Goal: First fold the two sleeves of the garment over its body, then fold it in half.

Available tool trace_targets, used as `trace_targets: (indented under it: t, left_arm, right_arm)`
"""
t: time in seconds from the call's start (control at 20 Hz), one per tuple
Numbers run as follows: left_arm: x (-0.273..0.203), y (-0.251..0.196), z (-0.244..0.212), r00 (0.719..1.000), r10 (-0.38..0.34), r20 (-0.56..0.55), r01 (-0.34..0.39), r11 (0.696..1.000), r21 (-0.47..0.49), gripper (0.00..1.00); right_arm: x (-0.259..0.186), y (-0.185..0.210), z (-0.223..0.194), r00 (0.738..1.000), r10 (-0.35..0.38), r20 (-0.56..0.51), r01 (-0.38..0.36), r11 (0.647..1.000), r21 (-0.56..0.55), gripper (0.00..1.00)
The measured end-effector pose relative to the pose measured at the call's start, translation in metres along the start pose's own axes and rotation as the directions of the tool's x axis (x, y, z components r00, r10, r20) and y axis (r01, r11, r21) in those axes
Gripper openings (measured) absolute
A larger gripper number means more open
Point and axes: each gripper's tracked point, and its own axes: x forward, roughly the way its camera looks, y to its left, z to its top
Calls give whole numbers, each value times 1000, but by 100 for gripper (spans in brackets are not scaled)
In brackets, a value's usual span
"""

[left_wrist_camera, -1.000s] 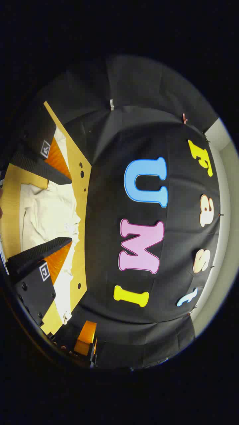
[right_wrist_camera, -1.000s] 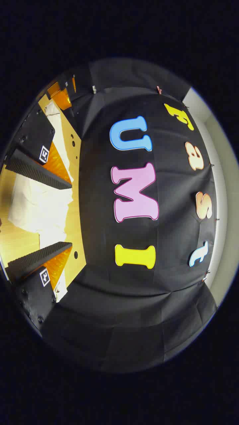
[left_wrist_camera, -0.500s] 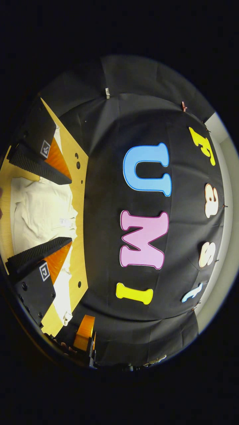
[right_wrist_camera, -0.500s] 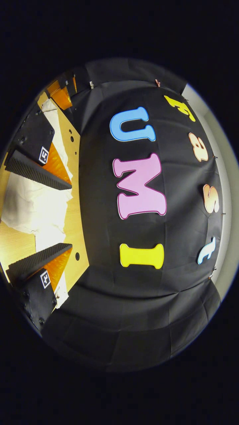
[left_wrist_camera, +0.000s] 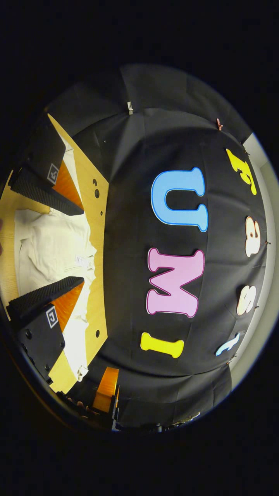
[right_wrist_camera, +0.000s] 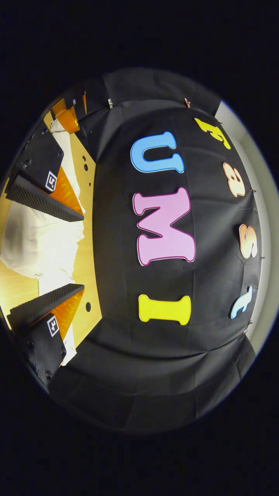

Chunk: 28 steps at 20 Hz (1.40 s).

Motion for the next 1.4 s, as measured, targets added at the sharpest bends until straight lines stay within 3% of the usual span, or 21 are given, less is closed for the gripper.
trace_targets:
  t: [0.25, 0.65, 0.8, 1.05, 1.4]
  left_arm:
    - [3, -5, -2, 1000, 7, -5, -7, 1000, -4, 98]
    - [15, -10, -25, 997, 38, -60, -40, 999, -26, 98]
    - [22, -12, -32, 995, 55, -78, -58, 998, -31, 97]
    - [37, -9, -39, 991, 94, -95, -95, 995, -11, 98]
    - [60, -8, -48, 984, 120, -132, -118, 993, 18, 98]
  right_arm:
    - [17, -28, -5, 998, -35, -46, 37, 999, 39, 99]
    - [65, -150, -29, 964, -234, -127, 233, 972, -18, 98]
    - [80, -202, -48, 928, -325, -179, 323, 945, -43, 99]
    - [99, -277, -89, 864, -419, -280, 416, 907, -73, 99]
    - [129, -360, -164, 741, -513, -433, 532, 842, -88, 99]
